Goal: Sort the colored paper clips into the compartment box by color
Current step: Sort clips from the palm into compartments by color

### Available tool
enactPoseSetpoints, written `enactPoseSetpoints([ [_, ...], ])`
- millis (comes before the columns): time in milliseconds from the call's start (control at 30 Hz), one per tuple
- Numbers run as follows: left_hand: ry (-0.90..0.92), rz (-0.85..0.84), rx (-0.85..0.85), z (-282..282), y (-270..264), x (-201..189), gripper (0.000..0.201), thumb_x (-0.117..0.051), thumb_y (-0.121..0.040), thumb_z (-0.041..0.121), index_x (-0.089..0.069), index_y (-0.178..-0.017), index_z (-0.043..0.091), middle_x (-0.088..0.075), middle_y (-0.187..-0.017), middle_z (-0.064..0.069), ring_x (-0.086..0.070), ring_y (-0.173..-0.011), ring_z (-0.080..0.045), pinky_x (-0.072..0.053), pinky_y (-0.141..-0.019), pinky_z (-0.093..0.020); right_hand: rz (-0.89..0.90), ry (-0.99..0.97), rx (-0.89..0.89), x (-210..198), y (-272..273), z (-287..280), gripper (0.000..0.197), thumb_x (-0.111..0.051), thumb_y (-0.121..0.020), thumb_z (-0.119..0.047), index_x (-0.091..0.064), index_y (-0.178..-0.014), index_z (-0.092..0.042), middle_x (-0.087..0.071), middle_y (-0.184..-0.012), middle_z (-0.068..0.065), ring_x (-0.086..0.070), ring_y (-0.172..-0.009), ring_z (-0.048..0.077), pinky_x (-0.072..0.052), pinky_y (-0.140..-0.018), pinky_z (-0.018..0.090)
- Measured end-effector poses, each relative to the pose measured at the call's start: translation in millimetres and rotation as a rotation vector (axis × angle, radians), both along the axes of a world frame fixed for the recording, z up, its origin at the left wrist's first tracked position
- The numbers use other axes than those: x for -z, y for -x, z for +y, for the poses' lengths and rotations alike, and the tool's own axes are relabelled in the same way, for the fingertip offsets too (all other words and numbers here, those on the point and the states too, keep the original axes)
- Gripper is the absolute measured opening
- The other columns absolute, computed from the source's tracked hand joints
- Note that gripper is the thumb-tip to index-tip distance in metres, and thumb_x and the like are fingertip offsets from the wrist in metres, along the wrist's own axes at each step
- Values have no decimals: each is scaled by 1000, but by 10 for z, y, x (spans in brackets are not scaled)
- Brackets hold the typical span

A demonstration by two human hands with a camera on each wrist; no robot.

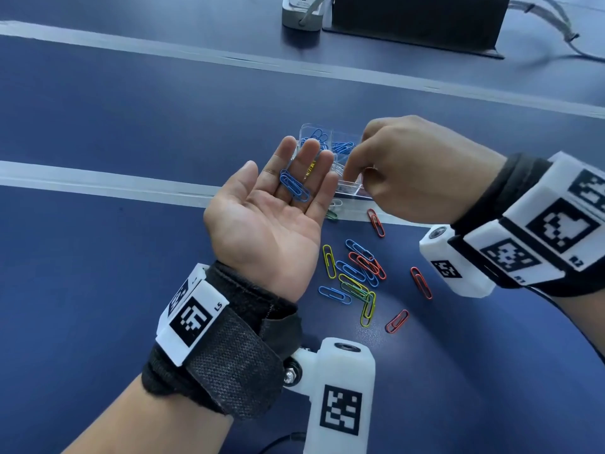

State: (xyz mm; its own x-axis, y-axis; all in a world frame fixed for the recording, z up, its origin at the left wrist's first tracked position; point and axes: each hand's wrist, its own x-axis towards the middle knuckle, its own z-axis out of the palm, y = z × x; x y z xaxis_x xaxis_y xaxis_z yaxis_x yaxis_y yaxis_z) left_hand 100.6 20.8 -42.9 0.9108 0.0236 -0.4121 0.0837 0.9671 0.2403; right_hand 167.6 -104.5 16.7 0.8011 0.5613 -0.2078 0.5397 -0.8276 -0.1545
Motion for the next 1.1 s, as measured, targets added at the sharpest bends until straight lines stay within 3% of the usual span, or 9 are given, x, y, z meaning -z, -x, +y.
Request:
enactPoseSetpoints([
  [300,-2,-11,13,-4,4,-13,42,-31,-95,30,-59,-113,4,-67,-104,-17,-63,-108,-33,-50,-92,-42,-20,7,24,42,5,-7,41,-43,-82,-17,-66,-108,-39,-53,-103,-1,-55,-100,27,-47,-86,37],
  [467,16,-6,29,-16,17,-28,45,-32,-94,31,-57,-116,2,-62,-120,-21,-61,-111,-33,-47,-96,-44,-130,-296,65,-23,-21,-26,31,-50,-81,-10,-71,-98,-24,-53,-82,-3,-50,-73,16,-37,-70,23],
  [567,18,-19,49,-22,19,-32,48,-32,-93,33,-57,-118,1,-61,-122,-20,-61,-110,-31,-45,-98,-44,-155,-428,79,-70,64,49,18,-57,-82,-21,-70,-94,-24,-58,-74,-11,-48,-59,5,-35,-60,12],
  [633,42,-56,72,-31,35,-60,54,-32,-93,35,-51,-127,-2,-64,-116,-19,-68,-95,-29,-51,-89,-40,-73,-409,44,-79,143,128,13,-61,-81,-29,-71,-89,-27,-62,-71,-14,-52,-60,-2,-40,-63,9],
  [700,61,-82,80,-45,52,-82,58,-32,-93,37,-44,-135,-2,-63,-98,-14,-68,-71,-25,-53,-72,-32,-26,-333,8,-43,191,202,14,-63,-78,-31,-72,-88,-28,-68,-74,-9,-60,-67,7,-50,-71,23],
  [767,63,-95,77,-48,64,-83,57,-32,-93,37,-43,-134,-1,-60,-87,-10,-64,-66,-21,-50,-69,-30,-55,-275,2,3,200,252,17,-62,-77,-30,-72,-91,-30,-70,-80,-6,-62,-75,16,-51,-75,31],
  [900,42,-92,105,-38,65,-79,51,-28,-94,38,-52,-120,1,-59,-95,-11,-58,-94,-22,-40,-97,-31,-27,-327,59,32,175,279,18,-63,-75,-25,-72,-90,-29,-69,-76,-9,-60,-70,11,-52,-72,29],
  [1000,47,-95,108,-52,61,-56,51,-28,-94,39,-56,-110,0,-61,-98,-12,-55,-104,-24,-36,-103,-32,62,-395,81,37,136,270,17,-64,-73,-19,-72,-85,-27,-68,-72,-10,-60,-66,6,-52,-70,24],
  [1100,31,-74,88,-43,39,-38,54,-32,-92,38,-54,-122,-1,-59,-122,-16,-54,-117,-26,-36,-106,-37,141,-460,119,-11,-25,236,20,-64,-74,-9,-73,-86,-22,-71,-75,-2,-62,-64,7,-52,-66,22],
])
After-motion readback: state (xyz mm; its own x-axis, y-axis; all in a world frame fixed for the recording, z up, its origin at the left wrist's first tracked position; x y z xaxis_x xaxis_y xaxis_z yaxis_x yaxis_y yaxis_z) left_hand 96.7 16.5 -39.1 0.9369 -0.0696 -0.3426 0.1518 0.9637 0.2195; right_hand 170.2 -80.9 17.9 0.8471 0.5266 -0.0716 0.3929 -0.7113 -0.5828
